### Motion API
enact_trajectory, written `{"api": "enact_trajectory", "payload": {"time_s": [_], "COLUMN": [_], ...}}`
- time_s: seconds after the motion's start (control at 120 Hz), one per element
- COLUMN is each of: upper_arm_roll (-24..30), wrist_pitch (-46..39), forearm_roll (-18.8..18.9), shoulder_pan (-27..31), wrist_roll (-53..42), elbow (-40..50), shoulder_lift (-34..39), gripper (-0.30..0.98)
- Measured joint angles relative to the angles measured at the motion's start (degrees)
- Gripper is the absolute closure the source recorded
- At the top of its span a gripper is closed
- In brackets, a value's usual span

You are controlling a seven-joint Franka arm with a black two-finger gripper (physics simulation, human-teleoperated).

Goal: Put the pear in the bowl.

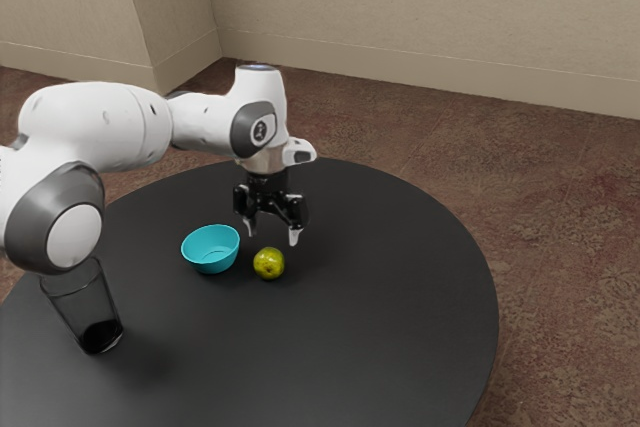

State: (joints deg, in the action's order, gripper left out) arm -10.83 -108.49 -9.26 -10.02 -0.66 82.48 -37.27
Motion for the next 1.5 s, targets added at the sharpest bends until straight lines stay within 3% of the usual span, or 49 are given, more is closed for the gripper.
{"api": "enact_trajectory", "payload": {"time_s": [0.625, 1.5], "upper_arm_roll": [-0.61, -0.48], "wrist_pitch": [-8.76, -11.94], "forearm_roll": [-1.48, -1.31], "shoulder_pan": [-0.09, -0.44], "wrist_roll": [14.6, 18.54], "elbow": [4.56, 7.63], "shoulder_lift": [-1.05, -0.47], "gripper": [0.0, 0.0]}}
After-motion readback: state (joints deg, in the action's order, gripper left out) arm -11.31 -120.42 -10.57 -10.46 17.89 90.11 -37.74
